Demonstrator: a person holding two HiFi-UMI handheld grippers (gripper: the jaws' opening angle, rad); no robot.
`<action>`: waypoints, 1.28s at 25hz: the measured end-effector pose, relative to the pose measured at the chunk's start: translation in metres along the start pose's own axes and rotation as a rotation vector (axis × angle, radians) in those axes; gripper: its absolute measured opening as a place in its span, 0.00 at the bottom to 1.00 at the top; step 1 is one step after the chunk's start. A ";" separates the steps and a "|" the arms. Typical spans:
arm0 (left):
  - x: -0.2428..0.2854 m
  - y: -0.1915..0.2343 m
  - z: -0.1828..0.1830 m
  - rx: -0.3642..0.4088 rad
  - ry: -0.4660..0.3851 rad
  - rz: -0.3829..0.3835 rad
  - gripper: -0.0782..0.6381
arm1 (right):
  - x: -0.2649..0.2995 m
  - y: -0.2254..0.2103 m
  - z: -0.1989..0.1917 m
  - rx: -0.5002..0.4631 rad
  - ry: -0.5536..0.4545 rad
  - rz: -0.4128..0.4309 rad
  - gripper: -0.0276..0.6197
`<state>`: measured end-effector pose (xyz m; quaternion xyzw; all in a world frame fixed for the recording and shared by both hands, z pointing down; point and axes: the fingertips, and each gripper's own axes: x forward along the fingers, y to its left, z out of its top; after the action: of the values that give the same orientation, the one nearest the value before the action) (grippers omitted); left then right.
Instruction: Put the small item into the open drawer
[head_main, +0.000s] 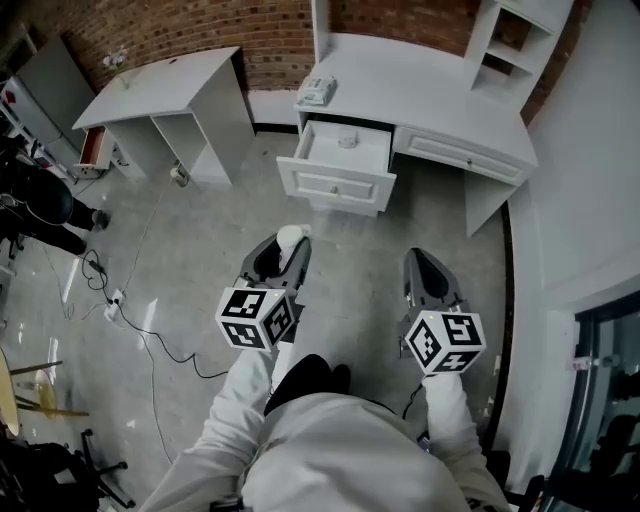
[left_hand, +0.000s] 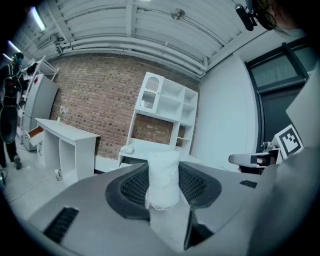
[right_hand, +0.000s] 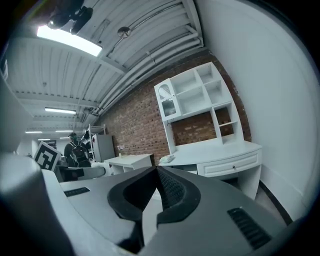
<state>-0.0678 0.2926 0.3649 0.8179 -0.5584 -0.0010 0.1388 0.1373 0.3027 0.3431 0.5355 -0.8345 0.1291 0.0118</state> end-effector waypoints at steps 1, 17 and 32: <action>0.000 0.002 0.001 -0.001 0.000 0.005 0.36 | 0.001 -0.001 0.001 0.008 -0.001 -0.001 0.09; 0.082 0.066 0.019 0.000 -0.009 0.040 0.36 | 0.089 -0.023 0.017 0.014 -0.005 0.001 0.09; 0.228 0.160 0.070 -0.009 -0.013 0.018 0.36 | 0.257 -0.062 0.060 0.022 -0.003 -0.049 0.09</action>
<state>-0.1388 0.0145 0.3693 0.8121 -0.5668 -0.0076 0.1386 0.0910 0.0357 0.3382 0.5562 -0.8197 0.1370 0.0082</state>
